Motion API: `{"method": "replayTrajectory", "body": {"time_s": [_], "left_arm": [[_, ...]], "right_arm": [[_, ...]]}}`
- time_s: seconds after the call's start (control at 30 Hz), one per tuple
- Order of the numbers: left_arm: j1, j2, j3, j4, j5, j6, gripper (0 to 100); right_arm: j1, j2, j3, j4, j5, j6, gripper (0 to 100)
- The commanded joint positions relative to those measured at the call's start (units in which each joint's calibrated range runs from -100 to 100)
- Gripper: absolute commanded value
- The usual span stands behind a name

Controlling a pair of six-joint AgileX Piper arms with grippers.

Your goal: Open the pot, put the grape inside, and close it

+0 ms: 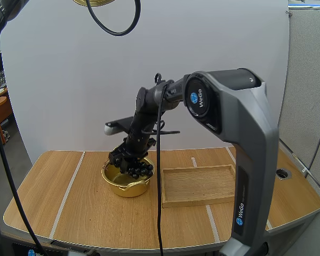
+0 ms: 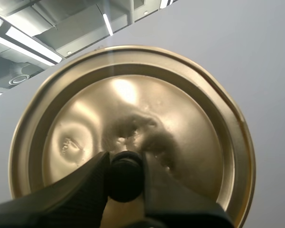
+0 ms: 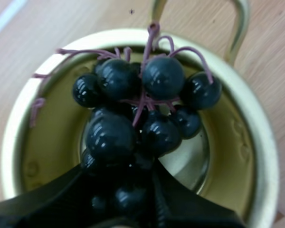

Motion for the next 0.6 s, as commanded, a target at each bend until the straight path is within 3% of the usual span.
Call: {"method": "replayTrajectory", "body": {"time_s": [0.0,0.37,0.4,0.5,0.53,0.57], "left_arm": [[-0.16,-0.4,-0.3,0.5,-2.1,-0.8,0],[-0.16,-0.4,-0.3,0.5,-2.1,-0.8,0],[-0.16,-0.4,-0.3,0.5,-2.1,-0.8,0],[-0.16,-0.4,-0.3,0.5,-2.1,-0.8,0],[-0.16,-0.4,-0.3,0.5,-2.1,-0.8,0],[-0.16,-0.4,-0.3,0.5,-2.1,-0.8,0]], "right_arm": [[0.0,2.7,-0.3,-0.7,0.0,-0.6,0],[0.0,4.4,-0.3,-0.6,-0.8,-0.7,0],[0.0,4.4,-0.3,-0.4,-0.8,-0.7,5],[0.0,4.4,-0.9,-0.4,-1.0,-0.4,53],[0.0,4.4,-1.7,-0.8,-1.0,0.5,83],[0.0,4.4,-2.5,-1.6,-0.7,1.4,100]]}}
